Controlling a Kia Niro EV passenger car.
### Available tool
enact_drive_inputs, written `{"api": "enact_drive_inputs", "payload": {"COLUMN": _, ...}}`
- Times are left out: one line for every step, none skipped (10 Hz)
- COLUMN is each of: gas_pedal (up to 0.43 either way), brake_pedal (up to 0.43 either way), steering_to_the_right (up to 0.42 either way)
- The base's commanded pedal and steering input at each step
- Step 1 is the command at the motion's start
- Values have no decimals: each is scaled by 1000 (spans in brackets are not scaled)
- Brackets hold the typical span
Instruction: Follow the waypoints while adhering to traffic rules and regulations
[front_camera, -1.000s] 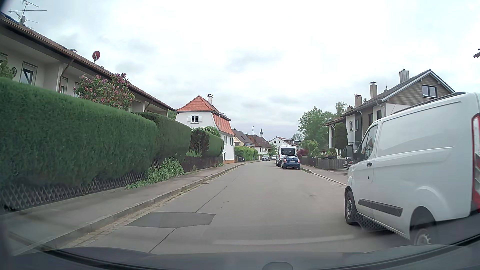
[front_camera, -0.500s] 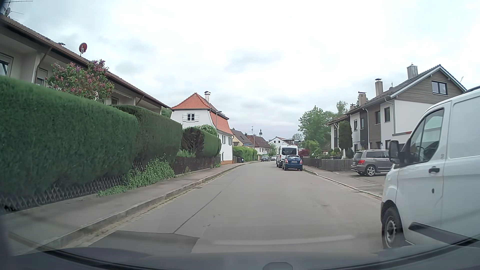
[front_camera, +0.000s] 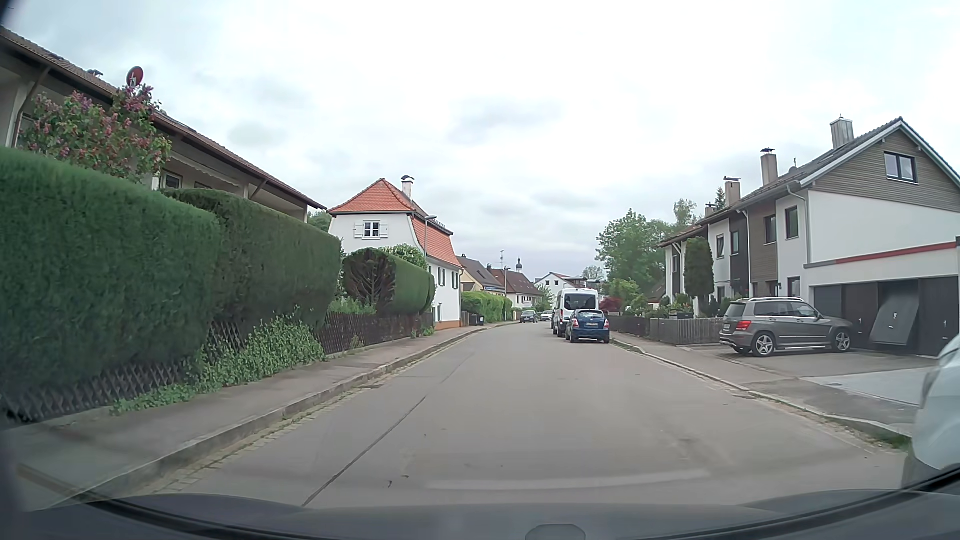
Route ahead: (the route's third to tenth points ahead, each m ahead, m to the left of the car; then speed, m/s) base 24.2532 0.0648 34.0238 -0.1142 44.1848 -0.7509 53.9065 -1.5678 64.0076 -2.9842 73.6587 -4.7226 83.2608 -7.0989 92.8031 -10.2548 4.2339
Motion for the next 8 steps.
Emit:
{"api": "enact_drive_inputs", "payload": {"gas_pedal": 110, "brake_pedal": 0, "steering_to_the_right": 20}}
{"api": "enact_drive_inputs", "payload": {"gas_pedal": 110, "brake_pedal": 0, "steering_to_the_right": 22}}
{"api": "enact_drive_inputs", "payload": {"gas_pedal": 110, "brake_pedal": 0, "steering_to_the_right": 22}}
{"api": "enact_drive_inputs", "payload": {"gas_pedal": 110, "brake_pedal": 0, "steering_to_the_right": 22}}
{"api": "enact_drive_inputs", "payload": {"gas_pedal": 110, "brake_pedal": 0, "steering_to_the_right": 23}}
{"api": "enact_drive_inputs", "payload": {"gas_pedal": 110, "brake_pedal": 0, "steering_to_the_right": 24}}
{"api": "enact_drive_inputs", "payload": {"gas_pedal": 110, "brake_pedal": 0, "steering_to_the_right": 27}}
{"api": "enact_drive_inputs", "payload": {"gas_pedal": 110, "brake_pedal": 0, "steering_to_the_right": 30}}
